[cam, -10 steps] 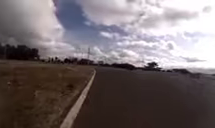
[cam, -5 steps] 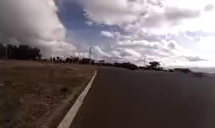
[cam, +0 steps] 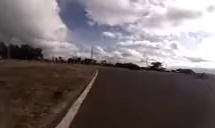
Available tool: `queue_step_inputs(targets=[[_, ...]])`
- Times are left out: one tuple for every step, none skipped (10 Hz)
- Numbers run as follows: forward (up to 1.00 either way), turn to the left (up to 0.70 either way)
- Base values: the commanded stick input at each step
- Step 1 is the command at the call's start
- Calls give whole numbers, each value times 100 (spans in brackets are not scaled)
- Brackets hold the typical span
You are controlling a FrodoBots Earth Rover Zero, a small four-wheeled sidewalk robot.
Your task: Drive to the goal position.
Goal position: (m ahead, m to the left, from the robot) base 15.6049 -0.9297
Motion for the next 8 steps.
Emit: queue_step_inputs(targets=[[74,-18],[74,-35],[74,-37],[74,-37],[74,-37],[74,0],[74,0],[74,0]])
